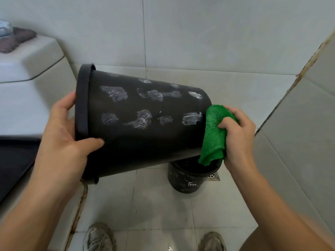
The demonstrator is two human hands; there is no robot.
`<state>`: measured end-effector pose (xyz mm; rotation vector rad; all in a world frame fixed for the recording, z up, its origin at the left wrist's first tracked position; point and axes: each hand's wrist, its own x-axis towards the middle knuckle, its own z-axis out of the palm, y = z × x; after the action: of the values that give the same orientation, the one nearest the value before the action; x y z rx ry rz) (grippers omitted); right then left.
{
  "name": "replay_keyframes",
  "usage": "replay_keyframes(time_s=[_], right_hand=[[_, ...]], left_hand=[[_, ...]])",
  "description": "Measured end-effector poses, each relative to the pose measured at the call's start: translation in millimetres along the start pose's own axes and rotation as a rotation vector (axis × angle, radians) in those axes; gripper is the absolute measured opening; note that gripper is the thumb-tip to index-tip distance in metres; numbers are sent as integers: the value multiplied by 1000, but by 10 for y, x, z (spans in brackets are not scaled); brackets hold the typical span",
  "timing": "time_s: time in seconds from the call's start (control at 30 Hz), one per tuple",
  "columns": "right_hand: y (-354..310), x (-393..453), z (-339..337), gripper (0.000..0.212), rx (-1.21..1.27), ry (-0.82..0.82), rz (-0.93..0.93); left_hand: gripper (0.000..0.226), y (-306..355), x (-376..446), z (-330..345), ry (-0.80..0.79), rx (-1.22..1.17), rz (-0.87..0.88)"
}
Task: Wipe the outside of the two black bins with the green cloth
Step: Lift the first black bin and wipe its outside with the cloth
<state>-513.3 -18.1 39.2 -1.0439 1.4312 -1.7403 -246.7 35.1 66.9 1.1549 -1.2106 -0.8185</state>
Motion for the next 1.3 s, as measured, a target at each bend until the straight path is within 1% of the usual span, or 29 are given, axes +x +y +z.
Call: replay_keyframes(time_s=[0.07, 0.13, 0.27, 0.37, 0.43, 0.5, 0.53, 0.63, 0.7, 0.8, 0.83, 0.9, 1.0, 1.07, 1.1, 1.13, 1.17, 1.27, 1.3], right_hand=[[58, -51, 30, 35, -63, -5, -25], [79, -81, 37, 37, -111, -7, -50], [71, -122, 36, 40, -127, -10, -88], [81, -125, 31, 39, -159, -5, -111], [77, -100, 14, 38, -154, 18, -111], [66, -83, -3, 38, -141, 36, -116], [67, -82, -8, 38, -141, 38, -114], [94, -106, -9, 39, -217, 1, -119], [95, -133, 4, 39, -308, -23, -163], [17, -144, 1, 42, -350, 30, -238], [-20, -151, 10, 39, -361, 36, -270], [-102, -205, 73, 36, -433, 22, -413], [-131, -463, 286, 40, -515, -87, -758], [-128, -675, 427, 38, -539, -207, -947], [-111, -736, 462, 37, -560, -252, -994], [-93, -734, 469, 36, -578, -270, -1000], [-81, -663, 457, 37, -580, -253, -950], [-115, -363, 402, 41, -517, -110, -630], [-123, -342, 408, 43, -496, -90, -586]], left_hand=[[80, -51, 38, -46, 50, 10, -69], [60, -61, 40, -44, 82, 4, -114], [31, -32, 60, -2, 146, -90, -151], [21, -43, 55, 31, 129, -131, -146], [24, -15, 21, 66, 60, -130, -115], [44, 40, 2, 98, -10, -82, -36], [52, 59, -2, 104, -21, -57, -1], [53, 41, -15, 87, -18, -20, 78], [61, 21, -33, 81, -7, -4, 99], [71, 37, -47, 110, 54, -11, 86], [74, 46, -51, 127, 77, -22, 83], [79, 42, -59, 180, 96, -32, 90], [86, 20, -85, 332, 58, 18, 163], [77, -22, -100, 407, 52, 23, 190], [74, -48, -106, 426, 62, 15, 189], [74, -81, -110, 435, 75, 6, 186], [75, -105, -112, 440, 86, 4, 187], [74, -119, -133, 466, 87, 66, 203], [73, -120, -143, 484, 78, 81, 213]])
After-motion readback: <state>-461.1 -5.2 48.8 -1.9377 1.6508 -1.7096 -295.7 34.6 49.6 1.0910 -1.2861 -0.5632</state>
